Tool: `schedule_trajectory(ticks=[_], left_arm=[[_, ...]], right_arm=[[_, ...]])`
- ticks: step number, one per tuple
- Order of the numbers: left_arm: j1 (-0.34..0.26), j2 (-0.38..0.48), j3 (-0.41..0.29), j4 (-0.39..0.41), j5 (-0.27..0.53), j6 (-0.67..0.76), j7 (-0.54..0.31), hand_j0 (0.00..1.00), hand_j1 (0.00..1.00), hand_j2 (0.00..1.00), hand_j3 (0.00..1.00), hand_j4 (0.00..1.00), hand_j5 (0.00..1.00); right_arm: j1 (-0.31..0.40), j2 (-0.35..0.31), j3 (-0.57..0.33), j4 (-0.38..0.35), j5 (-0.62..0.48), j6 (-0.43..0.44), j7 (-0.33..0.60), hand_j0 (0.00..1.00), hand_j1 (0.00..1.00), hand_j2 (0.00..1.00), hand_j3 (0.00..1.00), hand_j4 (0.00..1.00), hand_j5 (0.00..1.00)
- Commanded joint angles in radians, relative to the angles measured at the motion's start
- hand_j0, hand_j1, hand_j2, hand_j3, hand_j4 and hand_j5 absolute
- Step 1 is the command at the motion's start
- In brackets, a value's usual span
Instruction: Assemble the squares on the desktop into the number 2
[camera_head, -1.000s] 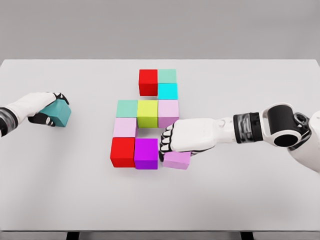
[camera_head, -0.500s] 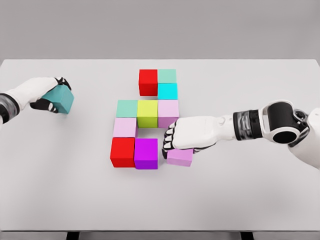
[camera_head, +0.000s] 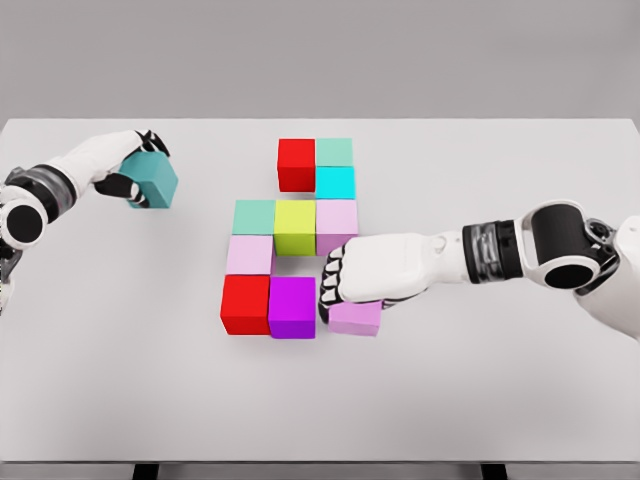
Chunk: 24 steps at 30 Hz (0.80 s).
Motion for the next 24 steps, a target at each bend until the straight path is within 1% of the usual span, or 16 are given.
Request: schedule_trajectory(ticks=[1, 3, 6, 8, 11, 14, 16, 17, 19, 20, 22, 24], left_arm=[[-0.002, -0.036, -0.001, 0.003, -0.004, 0.055, 0.000, 0.43, 0.43, 0.43, 0.43, 0.43, 0.43], [-0.017, -0.042, -0.022, 0.004, -0.004, 0.075, 0.000, 0.43, 0.43, 0.43, 0.43, 0.43, 0.43], [-0.066, -0.087, -0.053, 0.078, -0.004, 0.079, 0.000, 0.43, 0.43, 0.43, 0.43, 0.43, 0.43], [-0.087, -0.108, -0.070, 0.107, -0.019, 0.079, 0.000, 0.43, 0.43, 0.43, 0.43, 0.43, 0.43], [-0.103, -0.159, -0.070, 0.151, -0.053, 0.079, 0.000, 0.43, 0.43, 0.43, 0.43, 0.43, 0.43], [-0.124, -0.216, -0.070, 0.204, -0.091, 0.079, 0.000, 0.43, 0.43, 0.43, 0.43, 0.43, 0.43], [-0.138, -0.263, -0.070, 0.242, -0.134, 0.079, 0.000, 0.43, 0.43, 0.43, 0.43, 0.43, 0.43], [-0.152, -0.277, -0.070, 0.260, -0.137, 0.079, 0.001, 0.43, 0.43, 0.43, 0.43, 0.43, 0.43], [-0.169, -0.298, -0.070, 0.280, -0.139, 0.081, 0.001, 0.43, 0.43, 0.43, 0.43, 0.43, 0.43], [-0.172, -0.309, -0.070, 0.285, -0.151, 0.081, 0.001, 0.43, 0.43, 0.43, 0.43, 0.43, 0.43], [-0.189, -0.346, -0.070, 0.319, -0.177, 0.081, 0.001, 0.43, 0.43, 0.43, 0.43, 0.43, 0.43], [-0.192, -0.366, -0.070, 0.322, -0.192, 0.081, 0.001, 0.43, 0.43, 0.43, 0.43, 0.43, 0.43]], right_arm=[[0.000, 0.002, -0.002, -0.001, -0.008, 0.003, 0.000, 0.58, 0.58, 0.58, 0.58, 0.58, 0.58], [0.000, 0.004, -0.002, -0.001, -0.010, 0.003, 0.000, 0.58, 0.58, 0.58, 0.58, 0.58, 0.58], [-0.005, 0.002, -0.004, -0.001, -0.013, 0.003, 0.000, 0.59, 0.59, 0.59, 0.59, 0.59, 0.59], [-0.006, 0.002, -0.004, -0.001, -0.015, 0.003, 0.000, 0.59, 0.59, 0.59, 0.59, 0.59, 0.59], [-0.005, 0.004, -0.002, -0.001, -0.014, 0.003, 0.000, 0.62, 0.62, 0.62, 0.62, 0.62, 0.62], [-0.006, 0.005, -0.004, -0.001, -0.015, 0.003, 0.000, 0.62, 0.62, 0.62, 0.62, 0.62, 0.62], [-0.006, 0.005, -0.004, -0.001, -0.016, 0.003, 0.000, 0.62, 0.62, 0.62, 0.62, 0.62, 0.62], [-0.006, 0.005, -0.004, -0.001, -0.016, 0.003, 0.000, 0.62, 0.62, 0.62, 0.62, 0.62, 0.62], [-0.006, 0.005, -0.002, -0.001, -0.016, 0.003, 0.000, 0.63, 0.63, 0.63, 0.63, 0.63, 0.63], [-0.006, 0.005, -0.002, -0.001, -0.016, 0.003, 0.000, 0.63, 0.63, 0.63, 0.63, 0.63, 0.63], [-0.006, 0.005, -0.002, -0.001, -0.019, 0.003, 0.000, 0.64, 0.64, 0.64, 0.64, 0.64, 0.64], [-0.006, 0.007, -0.002, -0.001, -0.022, 0.003, 0.000, 0.64, 0.64, 0.64, 0.64, 0.64, 0.64]])
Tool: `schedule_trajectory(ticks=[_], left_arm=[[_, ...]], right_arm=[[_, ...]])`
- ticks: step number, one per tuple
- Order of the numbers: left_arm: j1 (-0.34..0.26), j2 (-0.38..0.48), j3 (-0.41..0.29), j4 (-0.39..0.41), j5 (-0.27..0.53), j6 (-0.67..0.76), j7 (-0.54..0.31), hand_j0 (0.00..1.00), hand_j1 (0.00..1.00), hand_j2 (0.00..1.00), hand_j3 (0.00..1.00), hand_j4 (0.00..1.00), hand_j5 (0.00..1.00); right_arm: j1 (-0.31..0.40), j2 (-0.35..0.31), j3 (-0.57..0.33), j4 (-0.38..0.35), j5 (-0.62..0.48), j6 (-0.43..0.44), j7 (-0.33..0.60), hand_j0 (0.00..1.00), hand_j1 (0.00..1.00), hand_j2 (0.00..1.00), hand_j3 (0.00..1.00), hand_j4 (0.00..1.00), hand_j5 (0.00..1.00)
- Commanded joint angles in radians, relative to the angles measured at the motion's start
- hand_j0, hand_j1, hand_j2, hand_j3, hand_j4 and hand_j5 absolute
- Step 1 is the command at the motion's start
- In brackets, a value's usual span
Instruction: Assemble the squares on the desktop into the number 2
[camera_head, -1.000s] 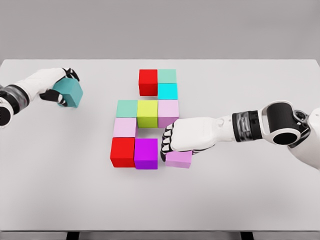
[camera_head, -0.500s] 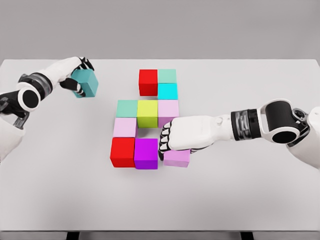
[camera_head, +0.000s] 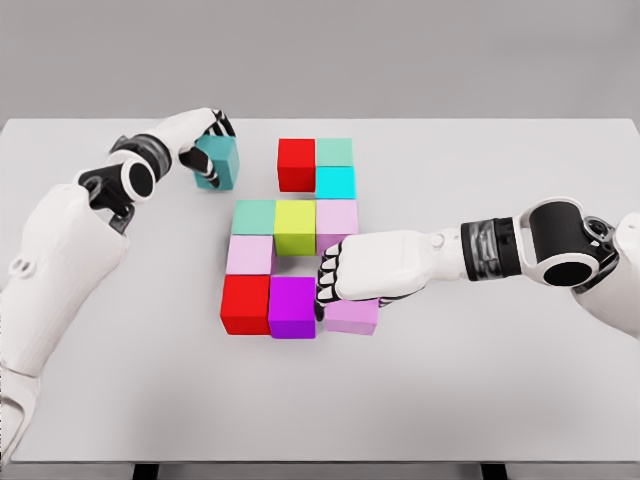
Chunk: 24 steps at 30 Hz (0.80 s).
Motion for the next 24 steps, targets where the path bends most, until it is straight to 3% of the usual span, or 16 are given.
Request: schedule_trajectory(ticks=[1, 3, 4, 5, 10, 16, 20, 24], left_arm=[[0.000, -0.032, 0.002, 0.020, -0.022, -0.001, 0.000, 0.43, 0.43, 0.43, 0.43, 0.43, 0.43], [-0.012, -0.051, 0.002, 0.042, -0.026, -0.001, 0.002, 0.43, 0.43, 0.43, 0.43, 0.43, 0.43], [-0.015, -0.060, 0.003, 0.048, -0.032, -0.001, 0.002, 0.43, 0.43, 0.43, 0.43, 0.43, 0.43], [-0.026, -0.066, 0.003, 0.054, -0.032, -0.001, 0.002, 0.43, 0.43, 0.43, 0.43, 0.43, 0.43], [-0.054, -0.095, 0.003, 0.100, -0.040, -0.001, 0.005, 0.43, 0.43, 0.43, 0.43, 0.43, 0.43], [-0.058, -0.117, 0.005, 0.103, -0.040, 0.001, 0.010, 0.43, 0.43, 0.43, 0.43, 0.43, 0.43], [-0.058, -0.130, 0.006, 0.101, -0.042, 0.021, 0.011, 0.43, 0.43, 0.43, 0.43, 0.43, 0.43], [-0.057, -0.138, 0.008, 0.101, -0.051, 0.038, 0.011, 0.43, 0.43, 0.43, 0.43, 0.43, 0.43]], right_arm=[[0.000, 0.005, 0.000, 0.000, -0.008, 0.003, 0.000, 0.65, 0.65, 0.65, 0.65, 0.65, 0.65], [-0.002, 0.009, 0.000, 0.000, -0.008, 0.003, 0.000, 0.70, 0.70, 0.70, 0.70, 0.70, 0.70], [-0.002, 0.009, -0.002, 0.000, -0.007, 0.003, 0.000, 0.78, 0.78, 0.78, 0.78, 0.78, 0.78], [-0.008, 0.006, -0.008, 0.000, -0.007, 0.003, 0.000, 1.00, 1.00, 1.00, 1.00, 1.00, 1.00], [-0.015, 0.006, -0.042, 0.000, -0.018, 0.003, 0.000, 1.00, 1.00, 1.00, 1.00, 1.00, 1.00], [-0.005, -0.020, -0.168, 0.000, -0.076, 0.003, 0.000, 1.00, 1.00, 1.00, 1.00, 1.00, 1.00], [0.057, -0.147, -0.166, 0.000, -0.090, 0.003, 0.000, 1.00, 1.00, 1.00, 1.00, 1.00, 1.00], [0.075, -0.227, -0.103, -0.002, -0.088, 0.003, 0.000, 1.00, 1.00, 1.00, 1.00, 1.00, 1.00]])
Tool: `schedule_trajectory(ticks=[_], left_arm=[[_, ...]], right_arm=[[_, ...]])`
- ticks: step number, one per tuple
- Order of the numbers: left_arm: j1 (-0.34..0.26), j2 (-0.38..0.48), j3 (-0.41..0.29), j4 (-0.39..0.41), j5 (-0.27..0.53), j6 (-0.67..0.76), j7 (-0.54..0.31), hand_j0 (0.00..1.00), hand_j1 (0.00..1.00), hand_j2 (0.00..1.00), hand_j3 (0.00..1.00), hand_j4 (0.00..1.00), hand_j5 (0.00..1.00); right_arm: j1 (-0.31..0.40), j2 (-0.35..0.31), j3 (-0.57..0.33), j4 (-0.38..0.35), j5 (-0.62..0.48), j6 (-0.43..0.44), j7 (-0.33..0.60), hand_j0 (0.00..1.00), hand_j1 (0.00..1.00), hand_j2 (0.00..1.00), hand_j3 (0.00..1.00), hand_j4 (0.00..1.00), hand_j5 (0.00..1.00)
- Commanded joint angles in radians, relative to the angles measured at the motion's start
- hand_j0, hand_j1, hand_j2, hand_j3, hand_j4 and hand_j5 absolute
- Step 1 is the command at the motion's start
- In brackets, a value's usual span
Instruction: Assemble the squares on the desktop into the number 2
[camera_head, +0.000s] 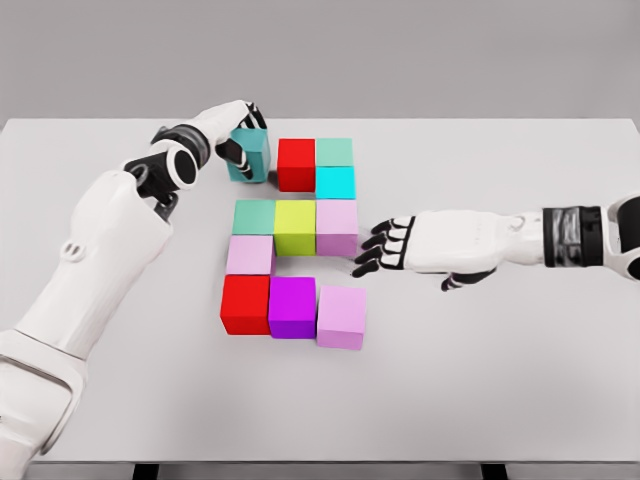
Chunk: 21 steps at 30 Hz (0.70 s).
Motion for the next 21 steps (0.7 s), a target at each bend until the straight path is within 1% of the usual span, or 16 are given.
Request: schedule_trajectory(ticks=[1, 5, 6, 9, 11, 18, 21], left_arm=[[0.000, -0.014, 0.006, 0.000, -0.017, 0.005, 0.001, 0.43, 0.43, 0.43, 0.43, 0.43, 0.43], [0.003, -0.018, 0.004, 0.000, -0.022, 0.020, 0.001, 0.43, 0.43, 0.43, 0.43, 0.43, 0.43], [0.003, -0.024, 0.004, 0.000, -0.026, 0.020, 0.002, 0.43, 0.43, 0.43, 0.43, 0.43, 0.43], [0.003, -0.027, 0.006, 0.000, -0.036, 0.020, 0.002, 0.43, 0.43, 0.43, 0.43, 0.43, 0.43], [0.005, -0.027, 0.006, 0.000, -0.036, 0.020, 0.002, 0.43, 0.43, 0.43, 0.43, 0.43, 0.43], [0.003, -0.034, 0.006, 0.000, -0.037, 0.020, 0.004, 0.44, 0.44, 0.44, 0.44, 0.44, 0.44], [0.003, -0.032, 0.007, 0.007, -0.037, 0.020, 0.004, 0.44, 0.44, 0.44, 0.44, 0.44, 0.44]], right_arm=[[0.003, -0.066, 0.025, 0.000, -0.009, 0.003, 0.000, 1.00, 1.00, 1.00, 1.00, 1.00, 1.00], [0.012, -0.093, 0.081, -0.001, -0.007, 0.003, 0.000, 1.00, 1.00, 1.00, 1.00, 1.00, 1.00], [0.011, -0.093, 0.114, -0.001, -0.007, 0.003, 0.000, 1.00, 1.00, 1.00, 1.00, 1.00, 1.00], [0.012, -0.090, 0.138, -0.003, -0.005, 0.003, 0.000, 1.00, 1.00, 1.00, 1.00, 1.00, 1.00], [0.011, -0.087, 0.178, -0.003, -0.005, 0.003, 0.000, 1.00, 1.00, 1.00, 1.00, 1.00, 1.00], [-0.002, -0.064, 0.178, -0.001, -0.007, 0.003, 0.000, 1.00, 1.00, 1.00, 1.00, 1.00, 1.00], [0.005, -0.053, 0.183, -0.001, -0.009, 0.003, 0.000, 1.00, 1.00, 1.00, 1.00, 1.00, 1.00]])
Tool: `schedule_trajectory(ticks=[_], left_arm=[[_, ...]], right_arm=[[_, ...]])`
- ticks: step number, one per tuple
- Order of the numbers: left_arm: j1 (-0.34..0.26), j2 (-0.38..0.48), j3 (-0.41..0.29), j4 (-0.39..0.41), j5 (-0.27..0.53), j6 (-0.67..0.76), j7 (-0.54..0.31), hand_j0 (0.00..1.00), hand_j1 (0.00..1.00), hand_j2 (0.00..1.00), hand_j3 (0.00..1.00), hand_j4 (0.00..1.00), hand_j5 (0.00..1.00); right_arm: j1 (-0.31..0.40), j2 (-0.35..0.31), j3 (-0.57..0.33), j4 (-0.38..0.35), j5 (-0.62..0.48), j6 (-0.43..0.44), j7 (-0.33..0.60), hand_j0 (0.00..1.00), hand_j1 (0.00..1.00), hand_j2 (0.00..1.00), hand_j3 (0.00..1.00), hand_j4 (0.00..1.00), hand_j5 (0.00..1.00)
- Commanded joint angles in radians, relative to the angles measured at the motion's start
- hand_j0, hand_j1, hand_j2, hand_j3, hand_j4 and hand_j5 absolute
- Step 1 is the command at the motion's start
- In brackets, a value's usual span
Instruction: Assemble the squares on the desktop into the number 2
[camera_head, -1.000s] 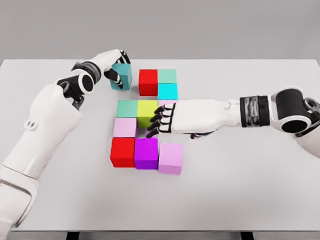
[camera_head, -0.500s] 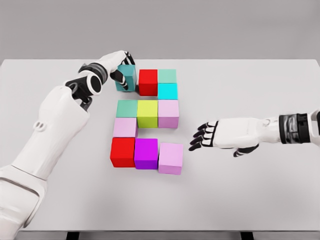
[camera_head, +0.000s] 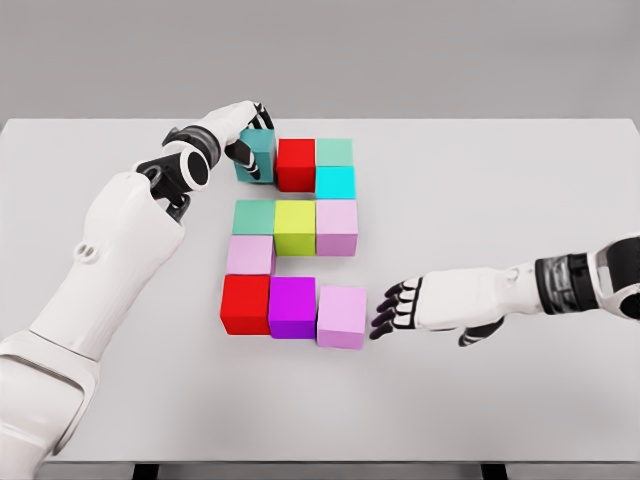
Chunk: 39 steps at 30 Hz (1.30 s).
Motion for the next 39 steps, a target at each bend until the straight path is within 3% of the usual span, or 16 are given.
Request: schedule_trajectory(ticks=[1, 12, 22, 39], left_arm=[[0.000, 0.001, 0.002, 0.006, -0.003, -0.002, 0.000, 0.44, 0.44, 0.44, 0.44, 0.44, 0.44], [-0.002, -0.001, 0.002, 0.006, -0.003, -0.007, 0.003, 0.48, 0.48, 0.48, 0.48, 0.48, 0.48], [0.000, -0.001, 0.002, 0.004, -0.002, -0.007, 0.005, 0.63, 0.63, 0.63, 0.63, 0.63, 0.63], [0.006, -0.001, 0.002, -0.007, -0.002, -0.004, 0.005, 0.76, 0.76, 0.76, 0.76, 0.76, 0.76]], right_arm=[[0.000, 0.008, 0.006, 0.000, -0.007, 0.002, 0.000, 1.00, 1.00, 1.00, 1.00, 1.00, 1.00], [0.003, 0.006, 0.046, 0.000, -0.008, 0.002, 0.000, 1.00, 1.00, 1.00, 1.00, 1.00, 1.00], [0.000, 0.016, 0.044, 0.001, -0.097, 0.002, 0.000, 1.00, 1.00, 1.00, 1.00, 1.00, 1.00], [0.005, 0.022, 0.010, 0.043, -0.088, 0.002, 0.000, 1.00, 1.00, 1.00, 1.00, 1.00, 1.00]])
